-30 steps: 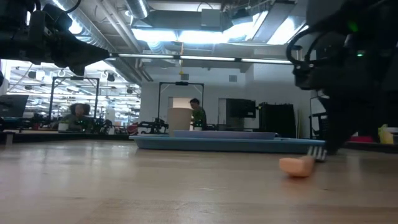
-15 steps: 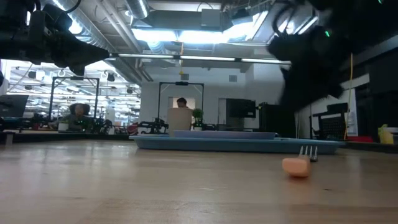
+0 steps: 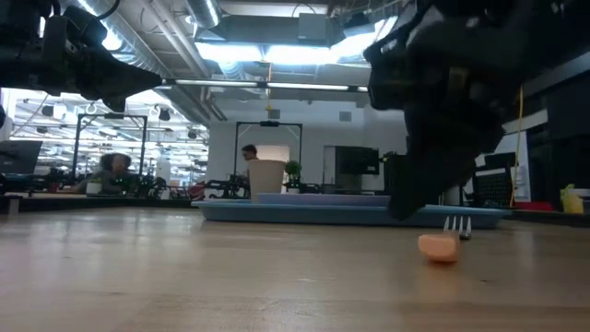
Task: Pick and place plate/cup/fork/spoon on tray
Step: Put the brown fork on the blue tray to the left of the black spoon
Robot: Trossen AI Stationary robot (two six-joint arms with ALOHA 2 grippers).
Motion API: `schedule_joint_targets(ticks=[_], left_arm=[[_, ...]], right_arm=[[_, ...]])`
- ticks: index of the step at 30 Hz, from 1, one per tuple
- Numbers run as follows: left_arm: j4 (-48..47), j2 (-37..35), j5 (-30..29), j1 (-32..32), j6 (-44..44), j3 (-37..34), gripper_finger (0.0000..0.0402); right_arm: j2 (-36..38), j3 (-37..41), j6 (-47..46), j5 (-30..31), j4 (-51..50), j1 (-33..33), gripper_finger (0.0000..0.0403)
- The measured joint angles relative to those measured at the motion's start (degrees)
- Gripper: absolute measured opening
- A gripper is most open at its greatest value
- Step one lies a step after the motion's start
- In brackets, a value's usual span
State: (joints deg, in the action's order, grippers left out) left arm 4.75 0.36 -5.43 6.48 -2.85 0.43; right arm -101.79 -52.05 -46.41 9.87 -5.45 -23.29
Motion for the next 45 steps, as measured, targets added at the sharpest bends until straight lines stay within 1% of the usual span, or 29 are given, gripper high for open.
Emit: schedule_joint_targets(ticks=[2,7,9,15,19,31,34,37,40,43,45], left_arm=[[0.0,0.0,0.0,0.0,0.0,0.0,0.0008],[0.0,0.0,0.0,0.0,0.0,0.0,0.0019],[0.0,0.0,0.0,0.0,0.0,0.0,0.0022],[0.0,0.0,0.0,0.0,0.0,0.0,0.003],[0.0,0.0,0.0,0.0,0.0,0.0,0.0031],[0.0,0.0,0.0,0.0,0.0,0.0,0.0014],[0.0,0.0,0.0,0.0,0.0,0.0,0.001],[0.0,0.0,0.0,0.0,0.0,0.0,0.0006],[0.0,0.0,0.0,0.0,0.0,0.0,0.0002],[0.0,0.0,0.0,0.0,0.0,0.0,0.0001],[0.0,0.0,0.0,0.0,0.0,0.0,0.0003]], right_arm=[[-1.2,-2.3,1.2,0.0,-1.3,-1.0,0.0065],[-4.3,-7.6,2.1,0.0,-9.8,-2.9,0.0065],[-5.7,-9.1,2.1,0.1,-11.3,-3.4,0.0065],[-7.3,-9.9,1.4,0.6,-12.9,-5.2,0.0065],[-6.6,-9.9,-1.8,1.1,-16.6,-6.6,0.0065],[-2.0,-9.8,-14.4,2.4,-33.5,-10.4,0.0065],[-0.4,-9.8,-18.1,5.4,-37.0,-11.2,0.0065],[1.0,-9.8,-24.0,8.9,-39.7,-11.6,0.0065],[1.7,-9.8,-31.8,11.0,-41.1,-11.5,0.0065],[1.4,-9.8,-36.0,10.5,-40.0,-10.9,0.0065],[1.1,-9.8,-38.0,9.0,-38.6,-10.4,0.0065]])
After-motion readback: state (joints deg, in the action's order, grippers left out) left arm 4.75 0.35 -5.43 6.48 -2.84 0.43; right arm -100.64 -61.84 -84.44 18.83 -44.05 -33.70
